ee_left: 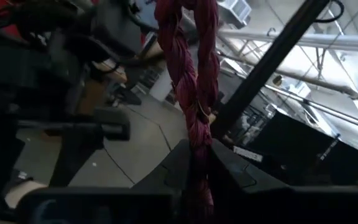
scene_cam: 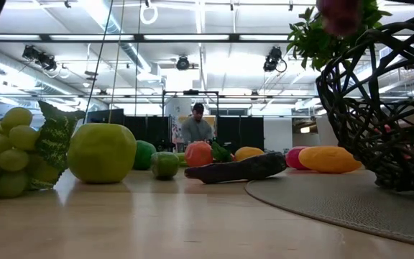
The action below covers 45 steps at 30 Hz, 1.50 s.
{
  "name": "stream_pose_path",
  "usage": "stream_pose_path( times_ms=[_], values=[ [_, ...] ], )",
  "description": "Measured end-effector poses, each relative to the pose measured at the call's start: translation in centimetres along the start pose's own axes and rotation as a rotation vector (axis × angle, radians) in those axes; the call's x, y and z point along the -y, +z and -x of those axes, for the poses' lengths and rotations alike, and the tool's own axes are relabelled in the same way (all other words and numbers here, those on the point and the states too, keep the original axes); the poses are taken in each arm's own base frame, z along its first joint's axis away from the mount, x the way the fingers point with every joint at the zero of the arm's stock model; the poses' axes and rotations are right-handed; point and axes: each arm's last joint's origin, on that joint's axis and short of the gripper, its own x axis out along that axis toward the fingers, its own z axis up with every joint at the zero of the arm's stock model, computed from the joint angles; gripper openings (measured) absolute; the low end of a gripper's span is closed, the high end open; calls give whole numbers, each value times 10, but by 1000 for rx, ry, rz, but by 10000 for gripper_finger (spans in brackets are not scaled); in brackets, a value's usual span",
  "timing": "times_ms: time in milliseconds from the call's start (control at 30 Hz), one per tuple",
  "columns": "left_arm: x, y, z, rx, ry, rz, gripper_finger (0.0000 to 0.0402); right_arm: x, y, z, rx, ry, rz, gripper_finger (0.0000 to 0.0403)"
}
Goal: Build produce basket
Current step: Put the purple garlic into the black basket, then put the green cucumber into the black basket
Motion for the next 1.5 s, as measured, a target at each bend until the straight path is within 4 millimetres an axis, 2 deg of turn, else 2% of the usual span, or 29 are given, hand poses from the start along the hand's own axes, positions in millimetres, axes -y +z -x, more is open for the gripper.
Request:
stream_pose_path(
  times_ms=[367, 500, 633, 800, 967, 1100, 1233, 1400, 1500],
  values=[
    [-21, -47, -21, -48, 73, -37, 58, 6, -6, 1, -91, -35, -28, 268],
    [-22, -63, -25, -99, 79, -124, 96, 8, -8, 2, -114, -56, -38, 268],
    [-21, -64, -24, -113, 107, -131, 161, 9, -9, 2, -118, -65, -55, 268],
    [-30, -57, -24, -93, 133, -80, 235, 9, -9, 2, -118, -66, -65, 268],
    [-35, -51, -22, -123, 98, -53, 268, 9, -9, 1, -118, -69, -98, 268],
    [-26, -36, -15, -133, 58, -52, 271, 9, -9, 1, -117, -69, -116, 268],
    [-18, -12, 0, -153, 73, -89, 260, 8, -8, 0, -113, -66, -136, 268],
    [-12, 11, 30, -298, 193, -163, 242, 4, -6, -6, -95, -85, -141, 268],
    [-18, 11, 44, -432, 283, -187, 232, 1, -5, -15, -103, -122, -126, 268]
  ],
)
